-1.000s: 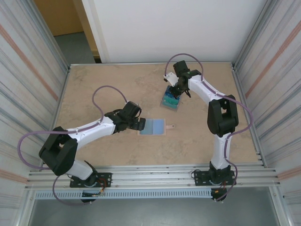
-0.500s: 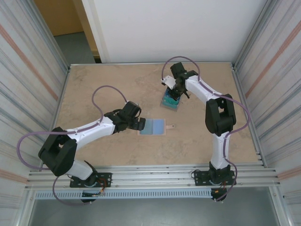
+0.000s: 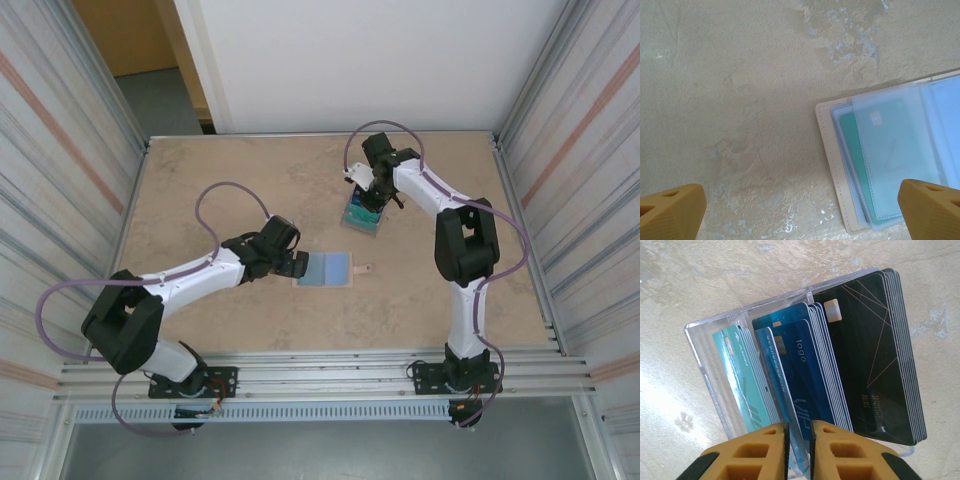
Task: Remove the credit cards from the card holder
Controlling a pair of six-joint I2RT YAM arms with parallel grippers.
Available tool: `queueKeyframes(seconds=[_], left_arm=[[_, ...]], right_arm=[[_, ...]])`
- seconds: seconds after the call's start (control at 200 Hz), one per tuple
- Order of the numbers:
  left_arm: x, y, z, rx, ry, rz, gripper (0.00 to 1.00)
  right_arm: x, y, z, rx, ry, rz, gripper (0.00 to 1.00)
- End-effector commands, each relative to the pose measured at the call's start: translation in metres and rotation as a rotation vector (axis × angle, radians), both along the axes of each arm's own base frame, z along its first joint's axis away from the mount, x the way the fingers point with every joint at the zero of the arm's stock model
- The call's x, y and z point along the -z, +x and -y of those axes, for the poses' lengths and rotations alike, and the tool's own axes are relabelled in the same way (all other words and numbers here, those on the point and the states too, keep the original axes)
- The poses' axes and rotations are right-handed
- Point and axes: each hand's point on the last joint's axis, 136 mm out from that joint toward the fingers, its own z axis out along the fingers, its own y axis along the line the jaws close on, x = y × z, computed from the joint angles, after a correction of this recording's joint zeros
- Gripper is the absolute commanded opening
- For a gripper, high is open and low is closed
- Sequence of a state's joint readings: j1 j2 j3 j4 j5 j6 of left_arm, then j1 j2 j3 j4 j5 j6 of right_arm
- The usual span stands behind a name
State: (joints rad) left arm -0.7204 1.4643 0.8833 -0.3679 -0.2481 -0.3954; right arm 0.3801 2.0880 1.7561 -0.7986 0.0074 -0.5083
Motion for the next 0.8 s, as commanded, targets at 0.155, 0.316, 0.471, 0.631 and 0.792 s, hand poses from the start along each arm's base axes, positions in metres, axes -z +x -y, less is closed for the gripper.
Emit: queueKeyframes(seconds=[0.155,0.316,0.471,0.631,0.792], left_arm=[[-0.023,0.002,-0.008,-0.020,-0.008,0.057,0.99],[-0.028,0.001,-0.017,-0.057,-0.020,0.079,0.99],[-0.038,-0.001,-0.032,-0.126,-0.036,0.122,0.99],[-0.044,-0.004,-0.053,-0.218,-0.078,0.159,0.99],[-0.047,-0.009,-0.072,-0.275,-0.138,0.177,0.99]], right_arm=[[-0.018,0.003,0.001,0.054,0.021,0.022,0.22],[-0.045,0.001,-0.002,0.129,0.095,0.056,0.24],[-0.065,-0.011,-0.006,0.233,0.190,0.058,0.27],[-0.072,-0.038,-0.016,0.346,0.291,0.051,0.33],[-0.061,-0.077,-0.032,0.429,0.320,0.015,0.35]])
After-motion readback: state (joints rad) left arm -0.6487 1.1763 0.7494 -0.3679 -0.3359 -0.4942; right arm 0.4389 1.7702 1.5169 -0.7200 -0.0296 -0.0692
